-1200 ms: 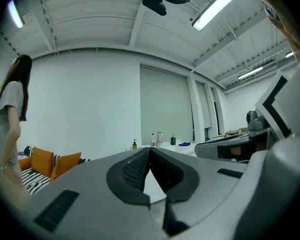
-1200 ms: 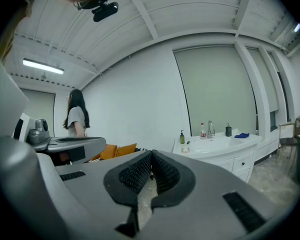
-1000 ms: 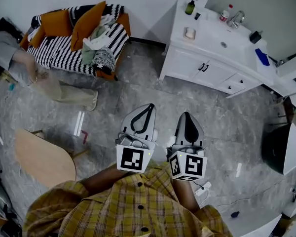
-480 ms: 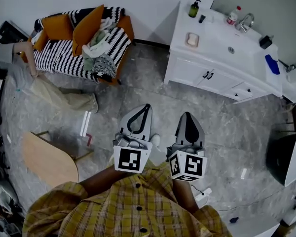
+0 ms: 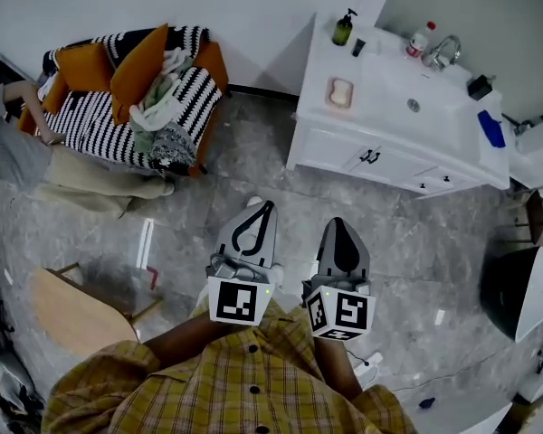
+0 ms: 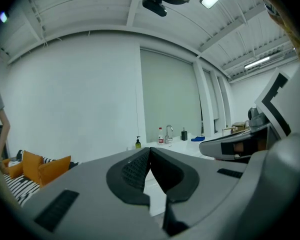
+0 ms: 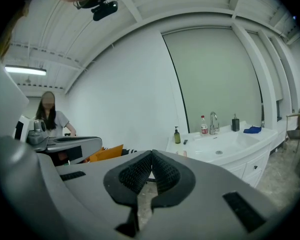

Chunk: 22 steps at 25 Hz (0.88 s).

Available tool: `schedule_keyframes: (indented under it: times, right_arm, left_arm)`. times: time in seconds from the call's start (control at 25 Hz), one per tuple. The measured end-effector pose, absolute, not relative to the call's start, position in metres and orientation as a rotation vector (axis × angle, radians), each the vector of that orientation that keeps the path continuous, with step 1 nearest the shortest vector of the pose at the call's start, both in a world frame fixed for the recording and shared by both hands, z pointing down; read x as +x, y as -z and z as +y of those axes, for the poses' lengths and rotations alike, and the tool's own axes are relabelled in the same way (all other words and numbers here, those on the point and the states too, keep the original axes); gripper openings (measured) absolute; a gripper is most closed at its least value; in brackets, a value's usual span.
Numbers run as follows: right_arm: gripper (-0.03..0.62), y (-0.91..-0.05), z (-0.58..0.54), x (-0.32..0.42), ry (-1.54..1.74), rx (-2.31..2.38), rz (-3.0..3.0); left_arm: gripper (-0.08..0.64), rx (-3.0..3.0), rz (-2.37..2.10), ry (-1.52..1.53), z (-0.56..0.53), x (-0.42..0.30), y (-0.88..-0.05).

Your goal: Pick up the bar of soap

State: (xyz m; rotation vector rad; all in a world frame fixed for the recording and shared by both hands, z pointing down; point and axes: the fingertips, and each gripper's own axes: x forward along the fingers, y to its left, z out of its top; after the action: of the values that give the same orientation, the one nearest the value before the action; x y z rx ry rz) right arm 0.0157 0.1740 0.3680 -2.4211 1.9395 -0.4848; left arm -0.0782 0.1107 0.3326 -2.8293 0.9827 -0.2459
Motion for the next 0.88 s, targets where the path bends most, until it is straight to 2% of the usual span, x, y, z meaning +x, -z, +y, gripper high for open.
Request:
schedule_keyframes:
  times: [0.6, 0.88]
  right_arm:
    - [0.015, -0.368, -0.077, 0.113, 0.652, -2.529, 1.789]
    - [0.015, -0.383, -0.151, 0.141, 0.739, -2.638, 1.746]
  left_arm:
    - [0.012, -2.934, 0.854, 0.239, -0.149, 0.031, -0.323]
    - [0.012, -2.995, 0.811, 0.247, -0.229, 0.059, -0.332]
